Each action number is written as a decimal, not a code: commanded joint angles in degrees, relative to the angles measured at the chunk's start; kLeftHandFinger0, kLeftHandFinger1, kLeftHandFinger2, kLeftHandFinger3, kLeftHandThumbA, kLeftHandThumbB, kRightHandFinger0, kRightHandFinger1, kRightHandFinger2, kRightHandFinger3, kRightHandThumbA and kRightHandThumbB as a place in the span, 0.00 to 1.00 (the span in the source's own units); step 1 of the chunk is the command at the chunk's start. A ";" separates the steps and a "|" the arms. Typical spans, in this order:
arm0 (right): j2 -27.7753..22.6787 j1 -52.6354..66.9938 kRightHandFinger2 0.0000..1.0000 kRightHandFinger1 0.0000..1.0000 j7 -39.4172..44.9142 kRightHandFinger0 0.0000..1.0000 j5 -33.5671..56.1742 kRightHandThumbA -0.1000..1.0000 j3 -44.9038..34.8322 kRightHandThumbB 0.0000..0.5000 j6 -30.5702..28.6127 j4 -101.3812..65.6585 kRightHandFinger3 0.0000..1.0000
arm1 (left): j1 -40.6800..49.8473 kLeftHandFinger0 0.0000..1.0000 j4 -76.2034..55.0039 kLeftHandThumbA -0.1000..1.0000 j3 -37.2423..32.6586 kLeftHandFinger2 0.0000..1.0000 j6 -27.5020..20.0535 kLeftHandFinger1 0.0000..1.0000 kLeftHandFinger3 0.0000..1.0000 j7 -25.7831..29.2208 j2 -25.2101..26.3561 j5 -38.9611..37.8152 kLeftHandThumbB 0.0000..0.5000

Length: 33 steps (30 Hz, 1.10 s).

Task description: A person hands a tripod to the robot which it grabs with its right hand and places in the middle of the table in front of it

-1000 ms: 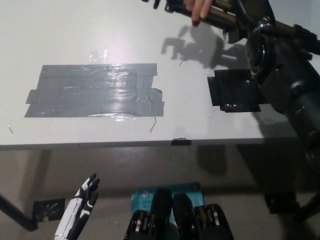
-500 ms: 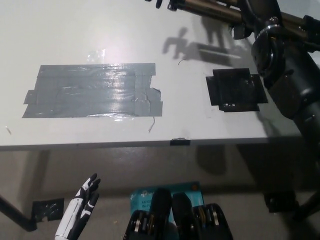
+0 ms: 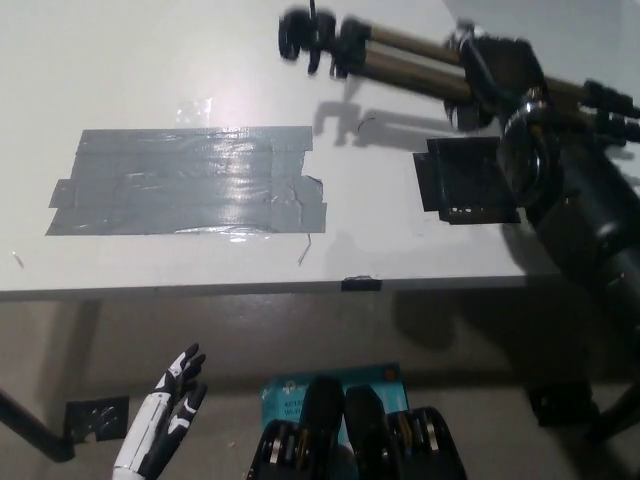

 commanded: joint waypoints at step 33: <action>-10.64 -5.66 1.00 1.00 49.06 1.00 38.63 0.70 -14.89 1.00 7.72 -27.55 1.00 | -4.47 1.00 -0.13 0.95 0.00 1.00 -0.91 1.00 1.00 -0.54 0.94 0.60 0.54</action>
